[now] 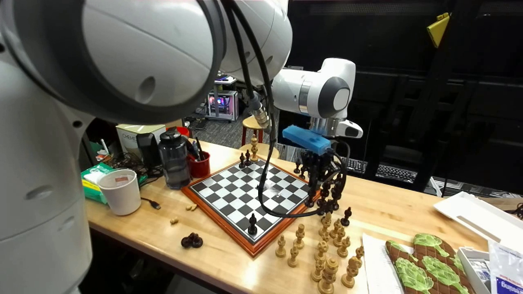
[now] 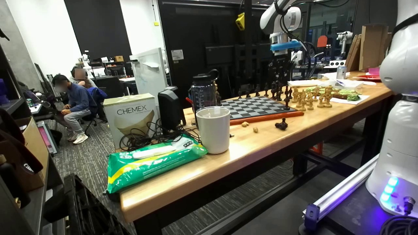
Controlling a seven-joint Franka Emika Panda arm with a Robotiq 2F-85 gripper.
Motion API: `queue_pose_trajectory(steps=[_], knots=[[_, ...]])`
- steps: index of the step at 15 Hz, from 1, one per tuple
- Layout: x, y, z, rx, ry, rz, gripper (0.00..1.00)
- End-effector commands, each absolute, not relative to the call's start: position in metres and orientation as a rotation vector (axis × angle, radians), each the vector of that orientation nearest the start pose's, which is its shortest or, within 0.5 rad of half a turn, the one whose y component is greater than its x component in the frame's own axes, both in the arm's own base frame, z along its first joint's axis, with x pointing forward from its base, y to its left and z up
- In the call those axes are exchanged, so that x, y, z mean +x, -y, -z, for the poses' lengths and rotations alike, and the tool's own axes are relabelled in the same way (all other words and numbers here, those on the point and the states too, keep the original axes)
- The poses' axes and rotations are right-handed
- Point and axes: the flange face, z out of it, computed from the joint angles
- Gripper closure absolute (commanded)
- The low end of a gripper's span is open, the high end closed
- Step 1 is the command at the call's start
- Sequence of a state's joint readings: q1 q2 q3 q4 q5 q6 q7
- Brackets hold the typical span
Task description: Pick the black bishop and set it next to the left of the black rook
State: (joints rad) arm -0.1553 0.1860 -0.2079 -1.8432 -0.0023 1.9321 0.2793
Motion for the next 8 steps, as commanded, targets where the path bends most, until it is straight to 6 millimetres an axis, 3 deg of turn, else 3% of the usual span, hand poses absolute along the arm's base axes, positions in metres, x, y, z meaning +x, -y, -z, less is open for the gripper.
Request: queue_pose_trajectory(steps=[1,8], knots=[[0.553,0.220,-0.447,-3.030,-0.948,-0.164,0.95],[0.544,0.231,-0.479,-3.051,-0.930,-0.095,0.95]])
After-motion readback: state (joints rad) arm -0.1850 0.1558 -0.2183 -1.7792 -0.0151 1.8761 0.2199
